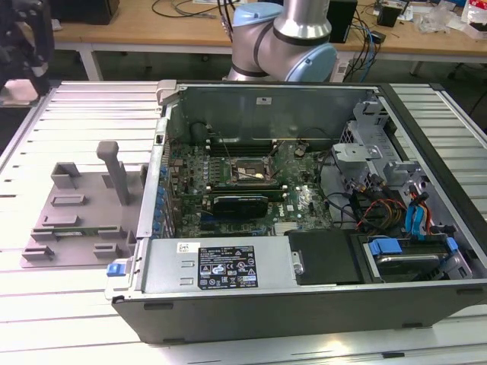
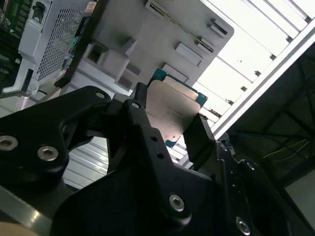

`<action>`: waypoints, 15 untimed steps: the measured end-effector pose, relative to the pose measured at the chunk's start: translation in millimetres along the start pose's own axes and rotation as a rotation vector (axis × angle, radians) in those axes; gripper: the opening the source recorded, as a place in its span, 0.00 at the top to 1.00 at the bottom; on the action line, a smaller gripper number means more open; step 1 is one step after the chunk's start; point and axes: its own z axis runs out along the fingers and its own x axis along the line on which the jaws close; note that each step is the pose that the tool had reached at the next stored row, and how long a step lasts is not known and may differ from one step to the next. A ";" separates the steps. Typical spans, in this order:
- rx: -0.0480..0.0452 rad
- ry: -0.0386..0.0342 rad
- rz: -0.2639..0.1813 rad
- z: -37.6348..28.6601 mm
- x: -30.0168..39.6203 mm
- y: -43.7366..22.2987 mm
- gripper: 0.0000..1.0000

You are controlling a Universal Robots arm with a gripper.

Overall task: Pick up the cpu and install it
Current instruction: 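Pick up the cpu and move it towards the insertion slot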

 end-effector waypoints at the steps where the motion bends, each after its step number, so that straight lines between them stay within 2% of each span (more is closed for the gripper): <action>1: 0.0000 -0.0002 0.000 1.4 -3.5 -0.2 0.45; 6: 0.0000 -0.0001 0.000 5.8 -12.1 -0.7 0.45; 8: 0.0000 -0.0001 0.000 10.5 -19.7 -1.2 0.45; 15: 0.0000 -0.0001 0.000 21.3 -33.3 -2.0 0.45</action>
